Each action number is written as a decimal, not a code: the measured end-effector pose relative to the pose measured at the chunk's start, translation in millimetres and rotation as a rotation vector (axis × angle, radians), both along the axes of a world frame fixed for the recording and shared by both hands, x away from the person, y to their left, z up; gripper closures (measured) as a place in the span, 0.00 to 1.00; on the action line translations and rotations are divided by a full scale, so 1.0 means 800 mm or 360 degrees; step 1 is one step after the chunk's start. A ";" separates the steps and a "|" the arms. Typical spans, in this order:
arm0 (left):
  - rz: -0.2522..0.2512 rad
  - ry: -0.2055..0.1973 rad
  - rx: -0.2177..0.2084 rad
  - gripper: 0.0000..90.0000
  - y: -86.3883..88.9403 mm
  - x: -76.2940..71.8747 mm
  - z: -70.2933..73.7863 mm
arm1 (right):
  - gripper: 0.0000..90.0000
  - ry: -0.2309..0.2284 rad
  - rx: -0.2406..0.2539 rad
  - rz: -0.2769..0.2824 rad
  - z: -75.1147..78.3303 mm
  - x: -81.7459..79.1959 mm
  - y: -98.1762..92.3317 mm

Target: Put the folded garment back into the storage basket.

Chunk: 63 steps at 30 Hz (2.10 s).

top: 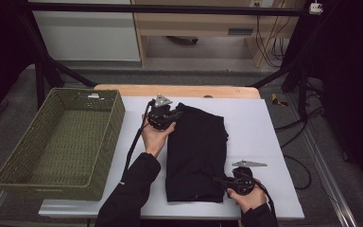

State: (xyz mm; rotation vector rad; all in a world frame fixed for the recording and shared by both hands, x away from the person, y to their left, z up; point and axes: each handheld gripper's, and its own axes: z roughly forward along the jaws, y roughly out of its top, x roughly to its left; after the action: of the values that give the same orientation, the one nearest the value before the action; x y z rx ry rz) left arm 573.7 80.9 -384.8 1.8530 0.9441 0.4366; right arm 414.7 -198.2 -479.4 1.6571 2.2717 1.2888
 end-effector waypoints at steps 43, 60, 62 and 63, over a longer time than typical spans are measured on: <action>-0.0146 -0.0178 -0.0013 0.89 -0.019 -0.038 0.066 | 0.79 -0.0033 0.0051 0.0032 0.012 -0.005 0.000; -0.0189 -0.0271 0.0002 0.89 -0.020 -0.054 0.100 | 0.79 -0.0111 0.0080 0.0072 0.031 -0.012 0.005; -0.0190 -0.0273 0.0006 0.89 -0.019 -0.055 0.102 | 0.79 -0.0119 0.0083 0.0081 0.033 -0.011 0.006; -0.0189 -0.0281 0.0016 0.89 -0.018 -0.056 0.106 | 0.79 -0.0126 0.0090 0.0083 0.035 -0.011 0.008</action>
State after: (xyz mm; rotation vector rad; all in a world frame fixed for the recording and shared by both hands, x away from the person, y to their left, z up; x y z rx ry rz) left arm 529.0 66.5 -300.1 1.8350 0.7104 0.5233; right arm 405.8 -192.1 -451.8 1.5436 2.2675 1.4159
